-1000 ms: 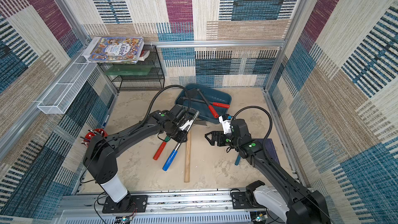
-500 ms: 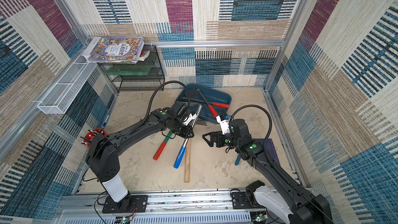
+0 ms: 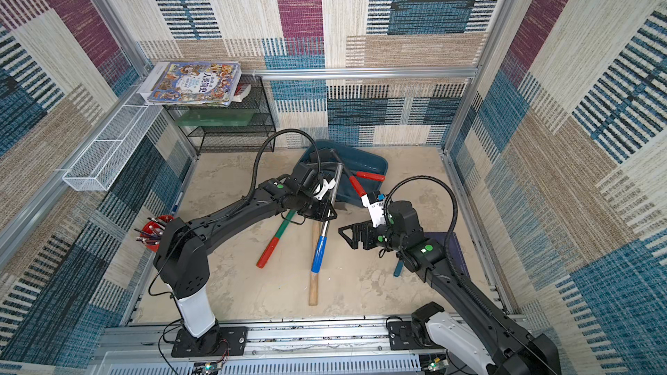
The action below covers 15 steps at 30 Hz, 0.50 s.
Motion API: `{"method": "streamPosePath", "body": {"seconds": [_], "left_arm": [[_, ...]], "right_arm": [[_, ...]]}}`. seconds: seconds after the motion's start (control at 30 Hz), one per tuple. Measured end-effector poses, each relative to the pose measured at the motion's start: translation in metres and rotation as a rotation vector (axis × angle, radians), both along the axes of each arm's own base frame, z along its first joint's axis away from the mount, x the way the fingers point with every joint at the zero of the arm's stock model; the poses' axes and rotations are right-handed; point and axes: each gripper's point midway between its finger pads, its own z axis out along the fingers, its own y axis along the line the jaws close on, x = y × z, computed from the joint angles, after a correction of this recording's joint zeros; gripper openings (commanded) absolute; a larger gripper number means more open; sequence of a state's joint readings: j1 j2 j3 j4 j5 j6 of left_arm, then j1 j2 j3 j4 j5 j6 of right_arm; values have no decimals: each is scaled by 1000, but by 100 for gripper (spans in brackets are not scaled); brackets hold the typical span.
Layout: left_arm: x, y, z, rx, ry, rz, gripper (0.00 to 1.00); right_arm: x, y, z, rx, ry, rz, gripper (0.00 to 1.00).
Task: Put the small hoe into the storage box
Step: Pick up the hoe from the center of the board.
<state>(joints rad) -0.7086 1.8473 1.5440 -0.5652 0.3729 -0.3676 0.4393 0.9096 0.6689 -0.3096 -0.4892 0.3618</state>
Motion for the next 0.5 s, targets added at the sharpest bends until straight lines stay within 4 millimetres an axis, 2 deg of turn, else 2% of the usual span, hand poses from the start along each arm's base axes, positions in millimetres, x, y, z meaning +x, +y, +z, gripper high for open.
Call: {"method": "streamPosePath", "body": {"seconds": [0.5], "left_arm": [[36,-30,18,-120,-55,67,0]], "right_arm": [[0,-5,6,-3,-28,-25,96]]}}
